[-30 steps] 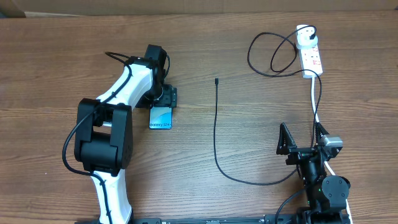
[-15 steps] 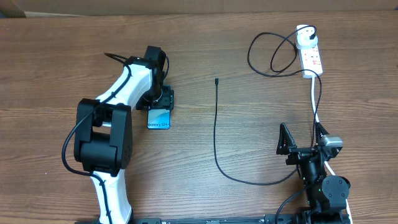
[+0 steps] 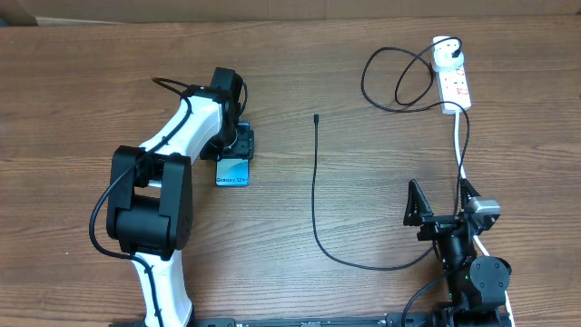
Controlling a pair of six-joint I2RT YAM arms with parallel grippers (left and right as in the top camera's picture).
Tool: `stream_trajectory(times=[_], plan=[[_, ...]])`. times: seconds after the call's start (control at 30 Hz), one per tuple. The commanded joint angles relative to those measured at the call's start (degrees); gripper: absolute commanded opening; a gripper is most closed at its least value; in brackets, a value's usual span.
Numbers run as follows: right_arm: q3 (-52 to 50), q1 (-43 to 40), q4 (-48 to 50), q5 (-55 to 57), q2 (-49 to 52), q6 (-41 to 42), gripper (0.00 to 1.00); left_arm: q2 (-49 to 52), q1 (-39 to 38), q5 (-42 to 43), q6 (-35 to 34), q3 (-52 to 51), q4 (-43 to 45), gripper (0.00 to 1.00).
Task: Plug charger to phone and switch on socket
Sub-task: 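Close the left gripper on the phone's top edge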
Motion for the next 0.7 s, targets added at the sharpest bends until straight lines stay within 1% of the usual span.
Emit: stream_trajectory(times=[0.0,0.2,0.67], plan=[[-0.6,0.3,0.2,0.4,-0.2,0.1,1.00,2.7,-0.4,2.7,0.4,-0.3,-0.9,0.69],[-0.6,0.3,0.2,0.4,-0.2,0.1,1.00,2.7,-0.4,3.2,0.4,6.0,-6.2,0.64],[-0.6,0.3,0.2,0.4,-0.2,0.1,1.00,2.7,-0.4,3.2,0.4,17.9,-15.0,0.62]])
